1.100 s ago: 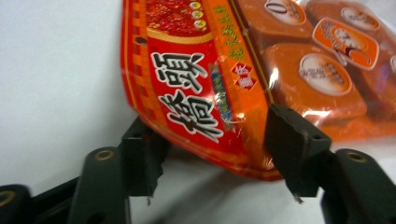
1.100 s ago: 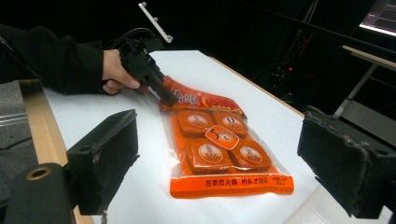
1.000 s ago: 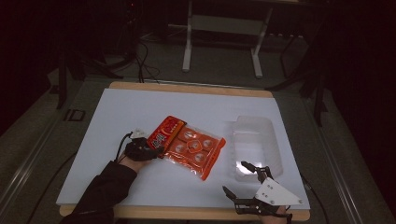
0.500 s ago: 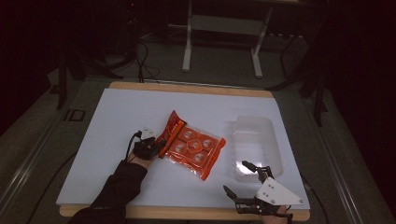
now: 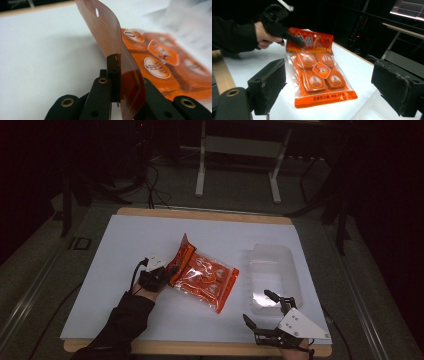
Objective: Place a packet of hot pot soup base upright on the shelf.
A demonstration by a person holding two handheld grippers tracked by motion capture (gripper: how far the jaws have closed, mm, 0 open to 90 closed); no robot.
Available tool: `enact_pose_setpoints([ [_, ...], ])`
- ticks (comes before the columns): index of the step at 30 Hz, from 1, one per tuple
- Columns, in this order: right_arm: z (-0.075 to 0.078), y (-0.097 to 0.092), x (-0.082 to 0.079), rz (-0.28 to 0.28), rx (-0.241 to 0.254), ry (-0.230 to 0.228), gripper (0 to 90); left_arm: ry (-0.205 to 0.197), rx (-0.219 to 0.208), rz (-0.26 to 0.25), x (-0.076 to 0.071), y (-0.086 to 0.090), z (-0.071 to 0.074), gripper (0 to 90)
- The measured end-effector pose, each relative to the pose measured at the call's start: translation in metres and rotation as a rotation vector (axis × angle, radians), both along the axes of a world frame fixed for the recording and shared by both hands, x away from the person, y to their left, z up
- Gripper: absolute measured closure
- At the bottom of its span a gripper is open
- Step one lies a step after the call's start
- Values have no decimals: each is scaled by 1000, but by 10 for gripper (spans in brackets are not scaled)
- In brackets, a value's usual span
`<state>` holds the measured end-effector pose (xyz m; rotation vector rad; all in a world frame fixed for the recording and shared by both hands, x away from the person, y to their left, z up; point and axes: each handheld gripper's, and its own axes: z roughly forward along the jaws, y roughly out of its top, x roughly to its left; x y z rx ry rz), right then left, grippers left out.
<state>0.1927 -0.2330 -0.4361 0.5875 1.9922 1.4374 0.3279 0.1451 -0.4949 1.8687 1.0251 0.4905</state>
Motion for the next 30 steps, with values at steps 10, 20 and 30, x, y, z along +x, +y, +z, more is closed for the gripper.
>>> enact_pose_setpoints([
  [10,0,0,0,-18,4,-2,121,-49,-20,-22,-13,-8,26,897],
  [20,3,-7,1,-64,54,-19,120,-111,-51,-75,-19,-24,56,898],
  [30,4,-13,2,-138,69,-35,121,-157,-79,-93,-24,-44,77,898],
])
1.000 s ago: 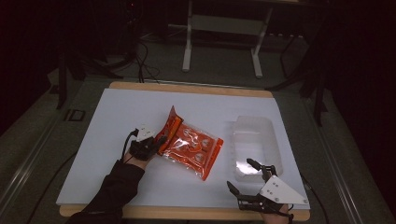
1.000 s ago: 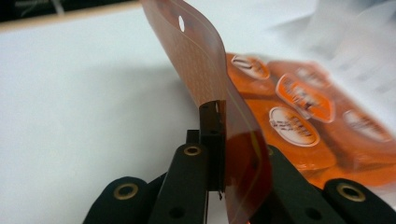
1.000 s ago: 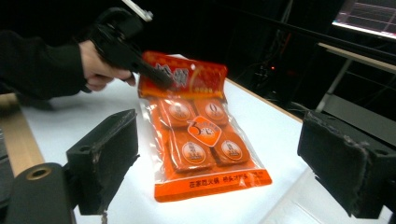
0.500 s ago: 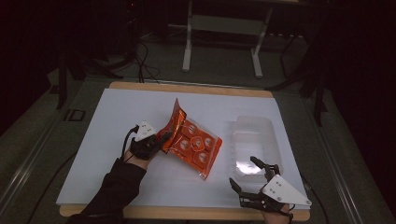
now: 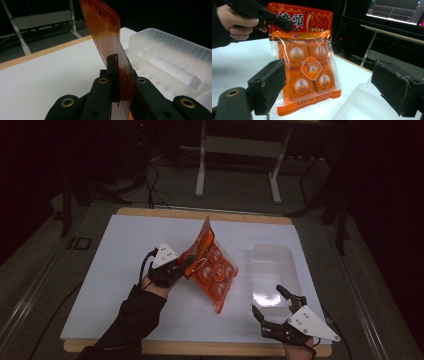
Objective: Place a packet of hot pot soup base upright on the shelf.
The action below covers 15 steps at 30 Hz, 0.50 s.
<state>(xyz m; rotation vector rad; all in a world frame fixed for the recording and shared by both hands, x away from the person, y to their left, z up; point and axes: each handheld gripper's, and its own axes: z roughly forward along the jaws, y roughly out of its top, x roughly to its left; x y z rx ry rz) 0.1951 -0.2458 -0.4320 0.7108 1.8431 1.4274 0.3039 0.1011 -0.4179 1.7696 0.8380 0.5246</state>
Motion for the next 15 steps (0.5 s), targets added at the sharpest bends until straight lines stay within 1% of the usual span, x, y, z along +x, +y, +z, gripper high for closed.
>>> enact_pose_setpoints([
  [1,0,-1,0,-9,3,-1,121,-6,-8,-17,-2,-4,4,898],
  [2,0,-2,0,-19,6,-2,125,-6,-13,-24,-2,-5,5,898],
  [3,1,-3,0,-41,6,-9,134,-8,-12,-30,-3,-7,6,898],
  [4,2,-4,0,-50,6,-9,134,-15,-12,-38,-4,-10,9,898],
  [7,4,-6,-1,-61,11,-11,136,-19,-7,-42,-5,-12,10,898],
  [8,7,-12,3,-64,37,33,138,-23,-15,-56,-6,-17,14,898],
  [9,7,-12,3,-64,37,33,138,-28,-12,-61,-7,-19,15,898],
  [10,5,-14,7,-70,41,58,139,-29,-24,-70,-9,-23,20,898],
  [11,5,-14,8,-73,36,73,155,-32,-21,-76,-10,-26,23,898],
  [12,5,-14,8,-73,36,73,155,-32,-21,-76,-10,-26,23,898],
  [13,4,-14,10,-71,29,86,155,-32,-21,-76,-10,-26,23,898],
  [14,3,-13,12,-62,19,104,176,-51,-16,-91,-14,-31,31,898],
  [15,3,-12,12,-54,16,119,179,-63,-3,-100,-15,-34,34,898],
])
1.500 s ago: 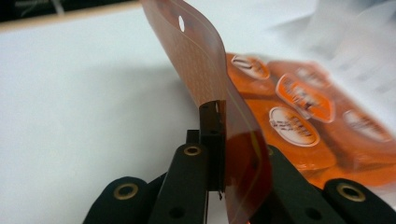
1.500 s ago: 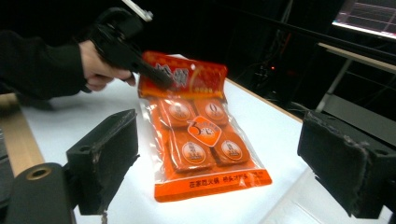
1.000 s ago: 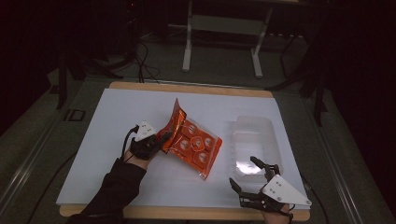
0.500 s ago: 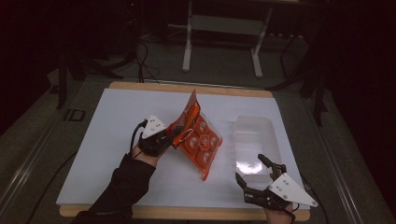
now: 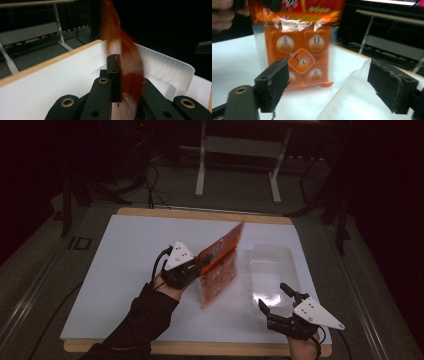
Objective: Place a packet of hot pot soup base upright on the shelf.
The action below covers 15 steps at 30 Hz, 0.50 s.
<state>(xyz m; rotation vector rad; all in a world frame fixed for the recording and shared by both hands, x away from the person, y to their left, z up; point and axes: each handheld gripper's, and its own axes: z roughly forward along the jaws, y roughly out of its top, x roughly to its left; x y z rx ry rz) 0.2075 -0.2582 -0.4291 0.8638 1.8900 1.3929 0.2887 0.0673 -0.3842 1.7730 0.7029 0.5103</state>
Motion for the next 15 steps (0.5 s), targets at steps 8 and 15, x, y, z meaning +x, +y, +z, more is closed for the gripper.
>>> enact_pose_setpoints([
  [8,1,5,0,65,-33,-4,208,-49,29,-62,-5,6,21,898],
  [15,14,8,3,228,-17,5,143,-87,51,-185,-11,25,45,896],
])
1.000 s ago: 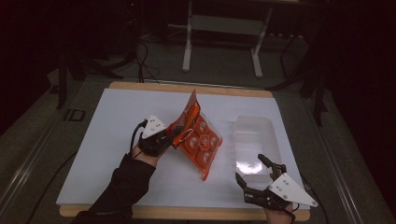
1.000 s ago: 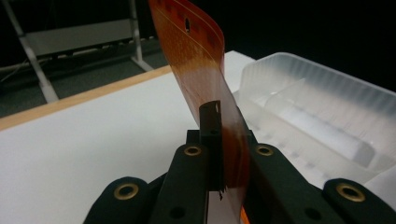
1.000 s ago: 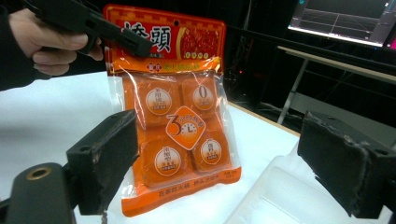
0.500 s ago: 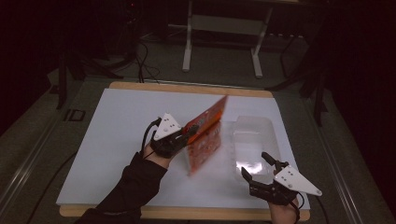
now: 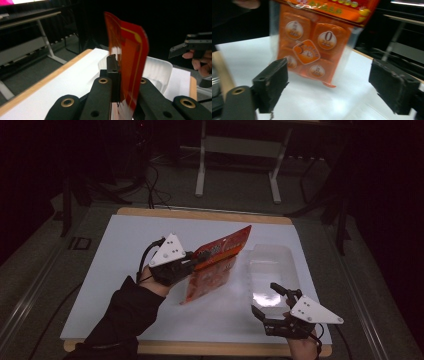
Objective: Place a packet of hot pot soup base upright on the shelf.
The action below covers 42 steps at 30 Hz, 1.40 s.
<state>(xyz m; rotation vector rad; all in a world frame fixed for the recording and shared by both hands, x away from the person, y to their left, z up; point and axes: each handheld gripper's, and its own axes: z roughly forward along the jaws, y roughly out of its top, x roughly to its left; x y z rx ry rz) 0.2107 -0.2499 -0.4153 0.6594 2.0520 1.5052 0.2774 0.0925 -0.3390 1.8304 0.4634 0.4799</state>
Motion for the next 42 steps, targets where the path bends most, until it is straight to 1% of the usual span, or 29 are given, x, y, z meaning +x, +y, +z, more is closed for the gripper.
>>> enact_pose_setpoints([
  [1,3,2,1,37,-5,11,143,-11,14,5,-1,1,3,897],
  [2,6,4,2,78,-5,27,138,-5,21,-3,-2,3,6,897],
  [4,10,8,4,139,-14,35,136,0,16,-24,-2,7,12,897],
  [6,15,10,6,192,-13,48,136,12,15,-65,-2,12,17,896],
  [9,25,9,11,253,22,55,136,16,3,-95,-1,20,21,897],
  [10,28,8,12,259,32,53,135,28,-19,-113,0,22,21,896],
  [11,31,7,14,274,42,53,135,27,-29,-149,0,26,22,896],
  [12,36,5,16,288,51,61,135,21,-37,-159,0,27,22,896],
  [13,38,4,18,302,53,60,134,24,-44,-186,1,29,23,896],
  [14,42,3,19,323,48,65,134,6,-46,-205,1,31,23,896],
  [16,48,1,19,337,18,48,134,14,-58,-247,3,34,23,896],
  [17,50,1,20,339,10,45,134,8,-63,-263,3,35,23,896],
  [18,52,0,20,356,1,36,138,12,-66,-275,4,35,24,896],
  [20,57,-1,20,346,12,16,165,14,-74,-304,6,37,24,896],
  [22,62,-4,22,364,21,4,164,14,-86,-336,6,38,25,896],
  [23,64,-5,23,368,13,-6,159,17,-94,-342,6,39,26,896],
  [24,65,-6,25,365,2,-5,154,15,-100,-360,6,39,27,896],
  [26,68,-9,30,374,8,-4,155,11,-120,-384,4,40,29,896],
  [27,70,-10,34,364,6,-1,155,6,-128,-395,4,40,30,896],
  [29,72,-12,39,363,15,5,171,7,-141,-409,3,41,32,896],
  [30,73,-13,41,362,18,11,174,-3,-147,-416,3,41,33,896],
  [31,74,-13,44,359,16,13,174,-1,-150,-415,2,41,33,896],
  [32,75,-12,45,359,21,12,178,1,-153,-429,3,42,34,896],
  [33,76,-12,47,367,28,20,198,-7,-158,-430,2,41,35,896],
  [34,77,-11,49,376,31,28,199,-3,-161,-439,2,41,35,896],
  [35,79,-9,50,375,27,36,199,-10,-160,-442,1,41,35,896],
  [40,84,-1,58,426,60,52,199,-19,-165,-451,0,36,35,896],
  [41,85,1,59,431,58,50,207,-23,-165,-445,0,35,35,896],
  [42,85,4,60,436,57,50,208,-19,-165,-452,1,34,35,896],
])
